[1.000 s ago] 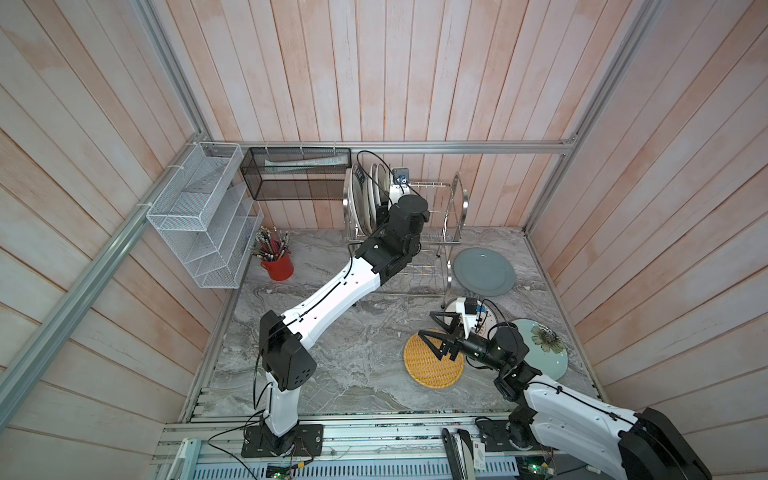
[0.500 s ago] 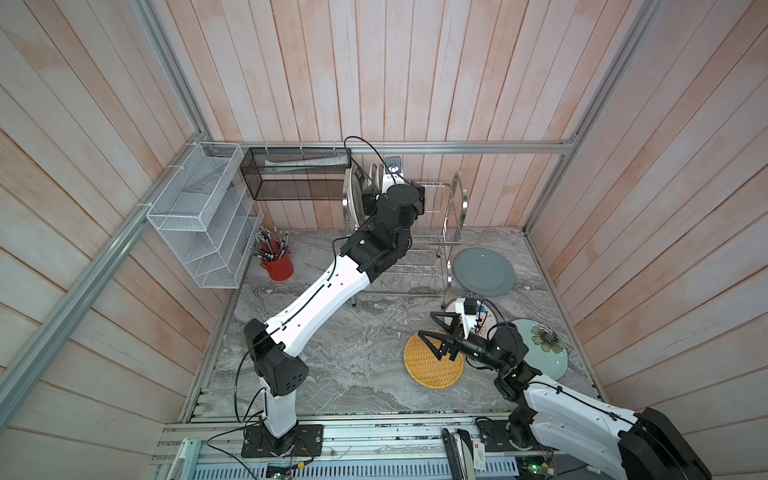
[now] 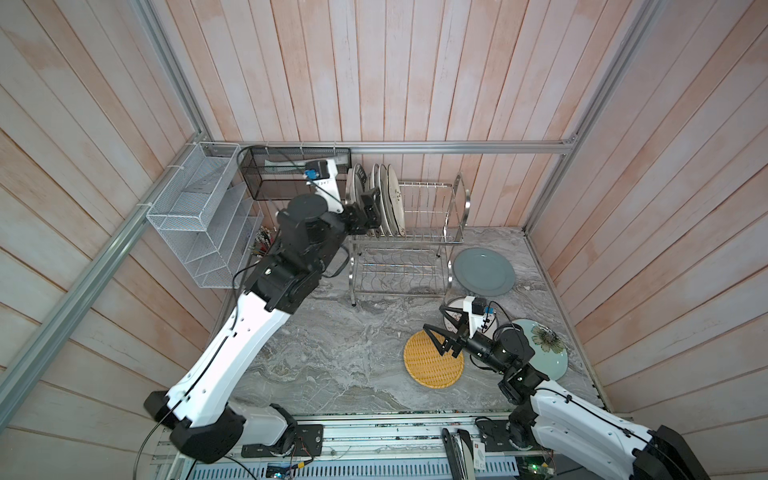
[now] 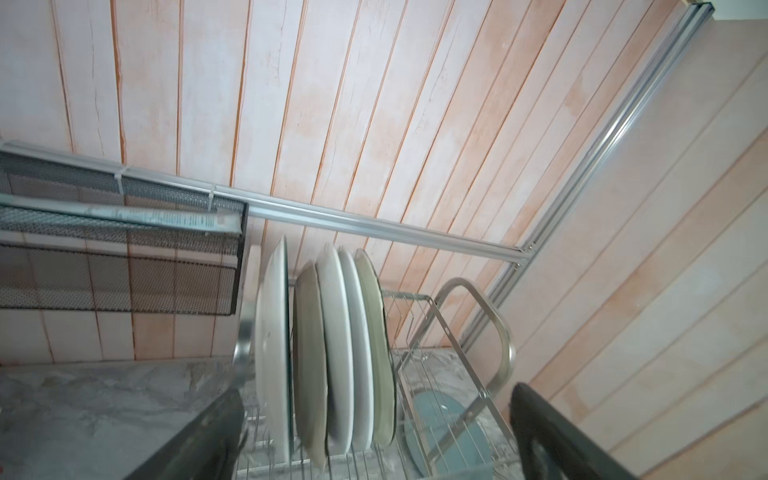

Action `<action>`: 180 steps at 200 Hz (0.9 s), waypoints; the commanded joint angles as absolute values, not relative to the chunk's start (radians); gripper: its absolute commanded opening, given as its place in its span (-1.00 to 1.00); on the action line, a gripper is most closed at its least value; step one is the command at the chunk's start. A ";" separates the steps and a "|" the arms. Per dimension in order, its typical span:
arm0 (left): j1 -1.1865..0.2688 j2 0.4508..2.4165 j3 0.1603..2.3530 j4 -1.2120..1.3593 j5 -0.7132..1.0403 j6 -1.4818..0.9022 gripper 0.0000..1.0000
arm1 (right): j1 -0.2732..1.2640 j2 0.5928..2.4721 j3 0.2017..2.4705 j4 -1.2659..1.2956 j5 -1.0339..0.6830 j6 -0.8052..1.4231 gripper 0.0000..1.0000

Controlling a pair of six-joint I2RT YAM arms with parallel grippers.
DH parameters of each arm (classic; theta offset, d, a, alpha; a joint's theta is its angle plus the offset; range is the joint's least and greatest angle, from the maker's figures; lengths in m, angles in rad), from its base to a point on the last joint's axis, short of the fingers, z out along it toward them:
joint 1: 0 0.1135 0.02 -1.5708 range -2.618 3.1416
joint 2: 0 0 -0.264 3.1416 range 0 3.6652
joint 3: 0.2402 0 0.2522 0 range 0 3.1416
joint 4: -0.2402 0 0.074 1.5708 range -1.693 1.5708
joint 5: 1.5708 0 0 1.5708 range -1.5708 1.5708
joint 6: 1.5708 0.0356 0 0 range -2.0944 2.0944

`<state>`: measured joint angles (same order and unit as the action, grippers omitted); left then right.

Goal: Load the plates into the dish rack
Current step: 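Open the left gripper and withdraw it from the rack toward the robot, then move the right gripper to the sunburst plate's rim and close on it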

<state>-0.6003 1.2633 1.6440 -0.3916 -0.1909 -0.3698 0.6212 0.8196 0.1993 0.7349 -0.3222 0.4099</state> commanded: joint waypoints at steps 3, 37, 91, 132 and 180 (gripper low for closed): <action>-0.570 1.119 1.459 -0.378 0.011 -0.405 1.00 | 0.622 0.768 0.220 0.674 -0.238 0.401 0.95; -0.555 0.893 1.165 -0.404 0.032 -0.363 1.00 | 0.618 0.672 0.233 0.532 -0.126 0.434 0.95; -0.551 0.679 0.802 -0.479 0.032 -0.378 1.00 | 0.606 0.581 0.268 0.159 -0.002 0.569 0.95; -0.550 0.590 0.685 -0.501 0.032 -0.393 1.00 | 0.564 0.565 0.299 -0.070 0.132 0.755 0.95; -0.549 0.531 0.677 -0.530 0.028 -0.394 1.00 | 0.496 0.535 0.304 -0.286 0.256 1.017 0.95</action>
<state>-0.5545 0.5697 0.6907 -0.5198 0.0265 -0.3939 0.5159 0.5587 0.2760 -0.1162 0.1505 0.8509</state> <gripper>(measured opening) 0.999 0.978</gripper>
